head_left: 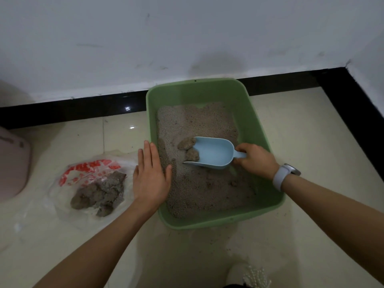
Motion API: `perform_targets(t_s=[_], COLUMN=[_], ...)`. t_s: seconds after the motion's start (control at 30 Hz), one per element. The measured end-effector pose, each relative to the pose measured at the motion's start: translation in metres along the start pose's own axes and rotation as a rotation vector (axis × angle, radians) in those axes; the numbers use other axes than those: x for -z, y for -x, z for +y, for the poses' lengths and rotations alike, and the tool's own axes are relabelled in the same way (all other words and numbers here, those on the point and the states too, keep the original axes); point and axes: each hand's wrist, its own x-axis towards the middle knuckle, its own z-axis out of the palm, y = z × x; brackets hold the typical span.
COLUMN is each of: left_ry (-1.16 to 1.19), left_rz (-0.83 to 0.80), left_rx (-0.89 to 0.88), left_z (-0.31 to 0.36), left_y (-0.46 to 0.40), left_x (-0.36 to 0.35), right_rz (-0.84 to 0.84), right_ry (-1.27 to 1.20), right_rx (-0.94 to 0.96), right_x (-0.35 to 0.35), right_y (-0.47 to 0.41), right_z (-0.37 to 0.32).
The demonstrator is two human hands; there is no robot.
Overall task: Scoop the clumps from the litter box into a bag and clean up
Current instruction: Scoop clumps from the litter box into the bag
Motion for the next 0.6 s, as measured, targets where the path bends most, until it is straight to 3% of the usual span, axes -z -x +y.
perform_targets(t_s=[0.2,0.43,0.6], left_ry=[0.011,0.055,0.277], left_rz=[0.005,0.039,0.122], left_rx=[-0.002,-0.011,-0.054], left_z=[0.000,0.001,0.000], left_y=[-0.001,0.000,0.007], left_x=[0.000,-0.003,-0.009], right_rz=[0.053,0.052,0.098], right_ry=[0.200,0.216,0.285], right_rx=[0.191,0.364,0.472], right_x=[0.010,0.033,0.035], right_y=[-0.027,-0.043,-0.041], right_z=[-0.011,-0.008,-0.034])
